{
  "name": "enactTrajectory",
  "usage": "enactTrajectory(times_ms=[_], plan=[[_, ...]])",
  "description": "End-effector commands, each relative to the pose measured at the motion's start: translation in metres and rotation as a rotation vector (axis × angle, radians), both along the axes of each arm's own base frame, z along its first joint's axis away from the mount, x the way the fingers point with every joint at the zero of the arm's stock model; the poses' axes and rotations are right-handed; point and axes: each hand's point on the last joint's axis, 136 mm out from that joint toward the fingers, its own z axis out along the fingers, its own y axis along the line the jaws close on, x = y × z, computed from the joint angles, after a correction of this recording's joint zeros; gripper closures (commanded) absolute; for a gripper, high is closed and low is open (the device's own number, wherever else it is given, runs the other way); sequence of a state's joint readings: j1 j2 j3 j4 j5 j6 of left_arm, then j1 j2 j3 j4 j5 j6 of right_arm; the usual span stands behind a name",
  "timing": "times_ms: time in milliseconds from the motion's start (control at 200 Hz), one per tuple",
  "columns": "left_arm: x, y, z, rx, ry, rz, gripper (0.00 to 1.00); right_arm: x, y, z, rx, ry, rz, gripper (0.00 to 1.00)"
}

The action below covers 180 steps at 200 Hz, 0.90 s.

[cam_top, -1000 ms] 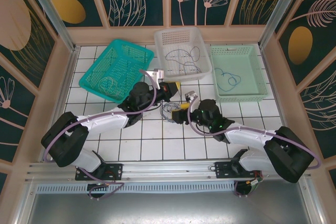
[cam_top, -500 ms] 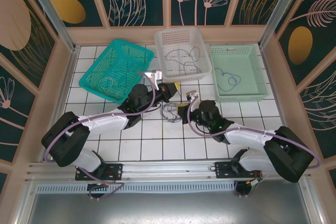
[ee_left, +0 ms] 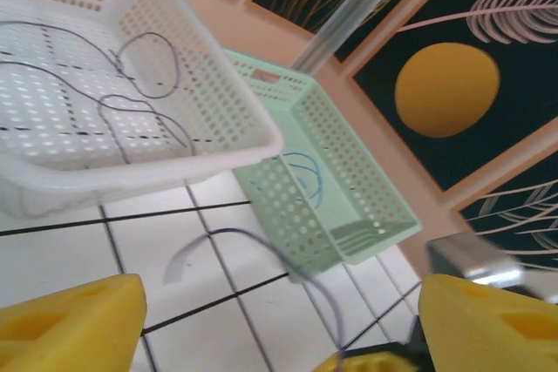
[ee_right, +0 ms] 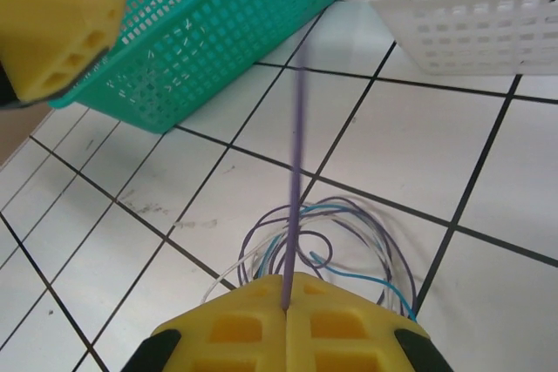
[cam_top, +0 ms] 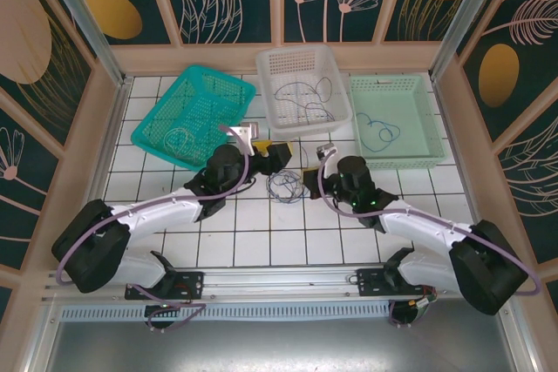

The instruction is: Untangle the cables

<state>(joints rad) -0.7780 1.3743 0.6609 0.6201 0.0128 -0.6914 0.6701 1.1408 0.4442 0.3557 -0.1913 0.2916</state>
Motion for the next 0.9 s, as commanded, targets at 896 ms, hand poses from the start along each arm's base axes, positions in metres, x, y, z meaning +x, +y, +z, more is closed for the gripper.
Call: enactTrajectory(times_ms=[896], plan=[[-0.018,-0.005,-0.063,0.17,0.056,-0.094,0.38,-0.007,0.016,0.144,0.24,-0.14,0.138,1.0]])
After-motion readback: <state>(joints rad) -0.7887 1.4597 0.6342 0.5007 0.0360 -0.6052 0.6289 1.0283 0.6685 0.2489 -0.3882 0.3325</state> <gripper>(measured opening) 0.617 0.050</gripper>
